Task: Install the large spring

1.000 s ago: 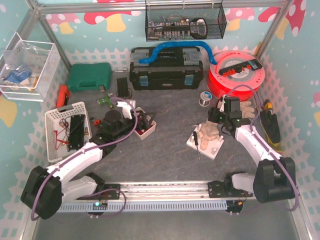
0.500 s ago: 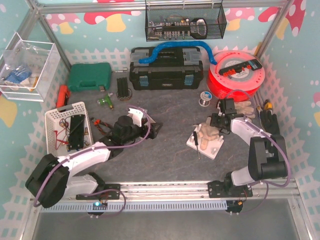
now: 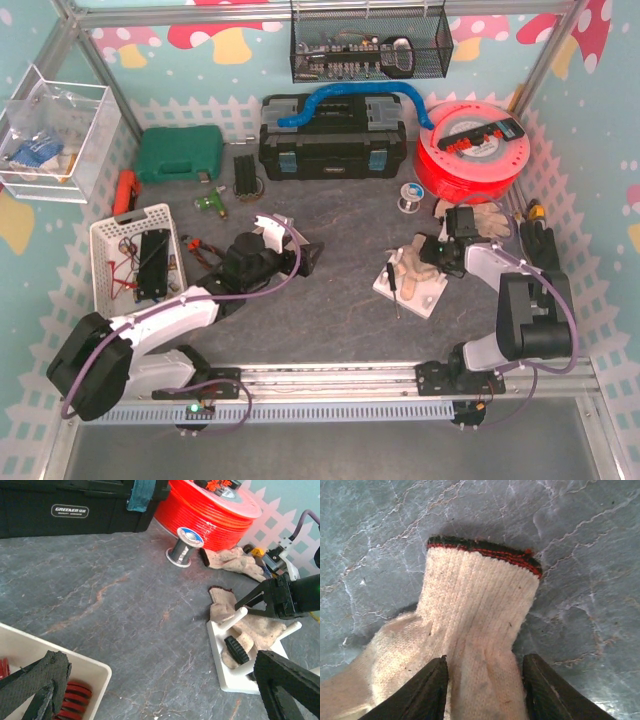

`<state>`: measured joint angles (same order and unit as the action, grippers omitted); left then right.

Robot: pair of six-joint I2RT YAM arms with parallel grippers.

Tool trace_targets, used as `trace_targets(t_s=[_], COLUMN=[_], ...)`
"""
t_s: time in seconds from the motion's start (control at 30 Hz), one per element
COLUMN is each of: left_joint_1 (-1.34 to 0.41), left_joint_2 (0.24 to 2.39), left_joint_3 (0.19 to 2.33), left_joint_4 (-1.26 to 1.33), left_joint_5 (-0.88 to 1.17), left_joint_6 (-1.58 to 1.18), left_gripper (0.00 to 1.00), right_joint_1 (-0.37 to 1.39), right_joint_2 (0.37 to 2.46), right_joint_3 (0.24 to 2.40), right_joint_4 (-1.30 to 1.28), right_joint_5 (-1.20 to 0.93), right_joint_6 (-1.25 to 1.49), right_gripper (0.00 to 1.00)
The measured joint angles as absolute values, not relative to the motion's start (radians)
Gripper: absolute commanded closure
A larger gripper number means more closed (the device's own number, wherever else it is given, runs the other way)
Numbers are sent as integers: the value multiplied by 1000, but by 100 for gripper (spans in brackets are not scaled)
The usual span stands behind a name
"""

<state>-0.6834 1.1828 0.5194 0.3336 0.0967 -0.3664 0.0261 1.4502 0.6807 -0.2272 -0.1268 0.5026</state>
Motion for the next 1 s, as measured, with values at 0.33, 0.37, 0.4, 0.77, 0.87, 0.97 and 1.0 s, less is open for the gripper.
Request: trace_targets(t_s=[0.33, 0.37, 0.4, 0.77, 0.87, 0.97, 1.0], left_joint_1=[-685, -685, -685, -685, -685, -685, -685], left_joint_2=[1183, 1183, 1183, 1182, 1180, 1177, 1176], left_joint_3=[519, 519, 519, 519, 519, 519, 519], left_joint_4=[334, 334, 334, 334, 334, 334, 334], left_joint_5=[89, 89, 88, 77, 73, 67, 64], left_joint_6=[-362, -362, -362, -362, -363, -363, -363], left_gripper=[1, 1, 1, 1, 1, 1, 1], right_joint_1=[26, 26, 26, 26, 26, 26, 26], right_joint_2=[1378, 1353, 1329, 1101, 1070, 1079, 1090], right_joint_3=[671, 671, 671, 736, 743, 743, 742], right_joint_4=[-209, -207, -205, -170, -117, -45, -20], right_joint_5=[-130, -128, -127, 99, 213, 299, 319], right_joint_6=[523, 527, 529, 553, 555, 554, 552], right_gripper=[100, 100, 100, 100, 100, 100, 100])
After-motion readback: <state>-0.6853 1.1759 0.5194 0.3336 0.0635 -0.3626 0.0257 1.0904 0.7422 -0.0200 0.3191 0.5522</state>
